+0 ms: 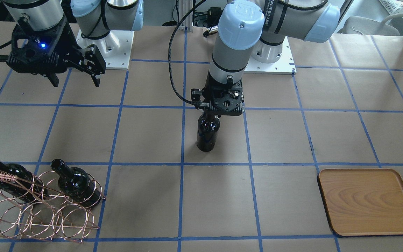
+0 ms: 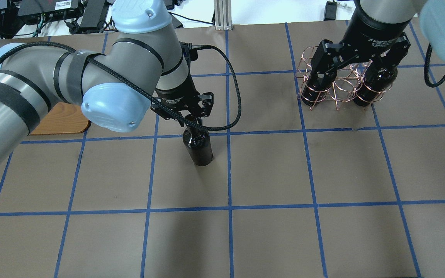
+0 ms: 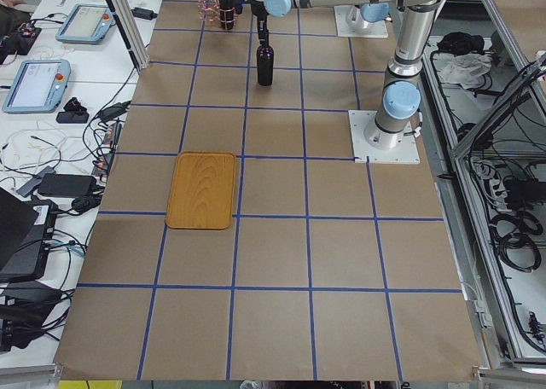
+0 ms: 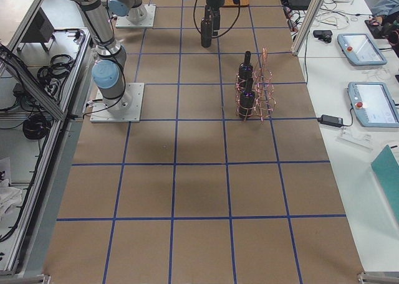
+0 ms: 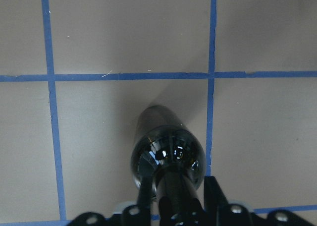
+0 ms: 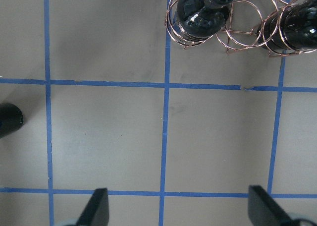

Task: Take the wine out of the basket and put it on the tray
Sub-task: 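Close the left gripper on the bottle neck and lift it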

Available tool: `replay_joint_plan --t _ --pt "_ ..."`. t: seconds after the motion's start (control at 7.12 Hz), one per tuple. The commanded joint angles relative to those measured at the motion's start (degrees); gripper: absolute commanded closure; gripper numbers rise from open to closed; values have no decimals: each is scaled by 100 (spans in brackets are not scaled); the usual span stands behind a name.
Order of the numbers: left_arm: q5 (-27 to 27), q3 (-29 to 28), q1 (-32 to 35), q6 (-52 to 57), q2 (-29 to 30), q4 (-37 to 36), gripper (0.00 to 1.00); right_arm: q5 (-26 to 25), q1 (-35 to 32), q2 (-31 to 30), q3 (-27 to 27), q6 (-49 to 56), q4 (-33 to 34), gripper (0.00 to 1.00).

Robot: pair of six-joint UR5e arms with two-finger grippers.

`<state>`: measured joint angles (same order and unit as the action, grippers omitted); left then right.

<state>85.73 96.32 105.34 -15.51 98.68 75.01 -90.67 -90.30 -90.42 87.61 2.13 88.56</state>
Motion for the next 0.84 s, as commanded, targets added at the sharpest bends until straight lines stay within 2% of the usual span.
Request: replay_joint_plan --t 0.0,0.28,0.42,0.7 --pt "-4 10 4 -5 3 23 100 -4 3 24 -7 -2 187 0" --pt "22 -34 -14 187 -6 32 100 -12 3 24 -7 7 188 0" --pt "371 -261 -153 702 -6 118 100 -12 3 7 2 -2 206 0" --pt "365 -823 -828 1335 3 583 100 5 3 16 2 -19 258 0"
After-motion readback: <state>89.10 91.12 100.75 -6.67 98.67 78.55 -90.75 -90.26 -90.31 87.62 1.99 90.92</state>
